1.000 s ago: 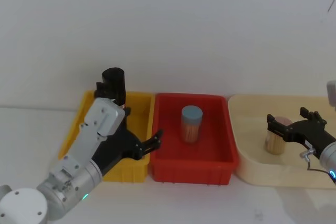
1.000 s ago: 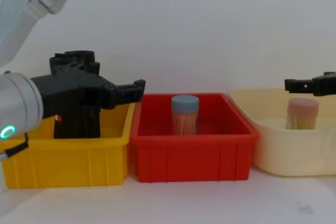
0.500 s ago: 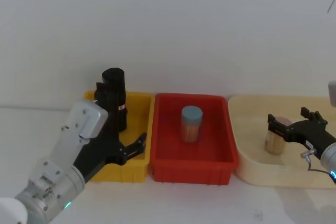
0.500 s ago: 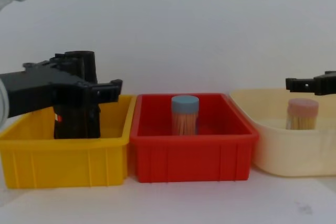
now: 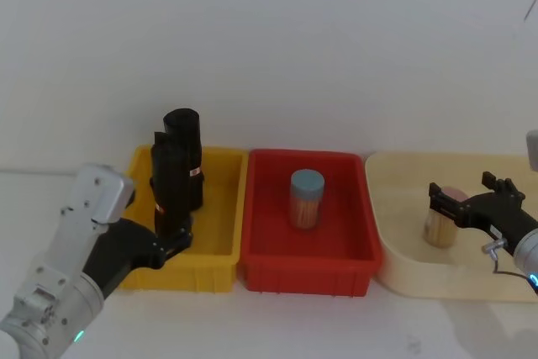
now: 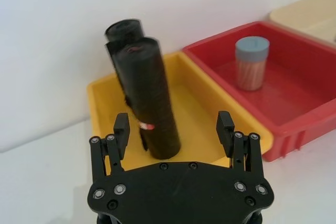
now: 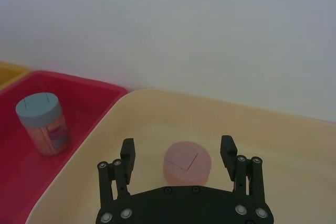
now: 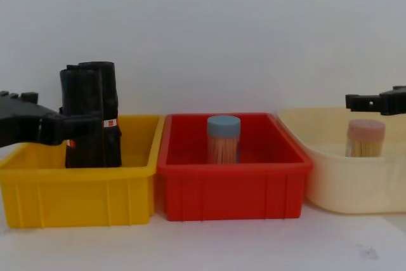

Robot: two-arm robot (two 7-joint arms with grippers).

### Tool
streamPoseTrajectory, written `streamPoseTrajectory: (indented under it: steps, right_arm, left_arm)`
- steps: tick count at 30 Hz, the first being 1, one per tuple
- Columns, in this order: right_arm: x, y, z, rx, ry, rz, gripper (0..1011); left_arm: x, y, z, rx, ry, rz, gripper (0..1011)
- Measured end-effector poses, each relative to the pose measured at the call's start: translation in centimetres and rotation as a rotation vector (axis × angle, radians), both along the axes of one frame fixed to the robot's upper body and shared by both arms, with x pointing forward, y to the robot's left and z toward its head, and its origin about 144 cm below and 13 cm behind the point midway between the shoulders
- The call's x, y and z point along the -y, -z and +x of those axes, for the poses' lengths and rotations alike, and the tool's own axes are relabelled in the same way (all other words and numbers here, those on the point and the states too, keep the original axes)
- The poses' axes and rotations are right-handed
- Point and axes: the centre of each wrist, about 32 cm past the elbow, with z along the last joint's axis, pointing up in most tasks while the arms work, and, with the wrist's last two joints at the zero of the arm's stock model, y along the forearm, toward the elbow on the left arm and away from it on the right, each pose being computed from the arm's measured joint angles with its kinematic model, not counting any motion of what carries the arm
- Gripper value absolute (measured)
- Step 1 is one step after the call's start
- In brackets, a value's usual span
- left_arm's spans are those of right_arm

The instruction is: Pick up the garbage bag with the one hand and transfer it to the other hand.

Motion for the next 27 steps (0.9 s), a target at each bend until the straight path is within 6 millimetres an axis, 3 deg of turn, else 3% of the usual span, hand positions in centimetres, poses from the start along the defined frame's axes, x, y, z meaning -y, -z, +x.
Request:
streamPoseTrajectory:
  steps: [15, 27]
  right_arm:
    - [0.0, 0.0, 0.0, 0.0, 0.0, 0.0, 999]
    - [0.0, 0.0, 0.0, 0.0, 0.0, 0.0, 1000]
  left_arm:
    - [-1.7, -0.1, 2.7, -0.025, 0.002, 0.007, 1002]
    - [-2.2, -0.8, 6.1, -0.024, 0.056, 0.007, 1002]
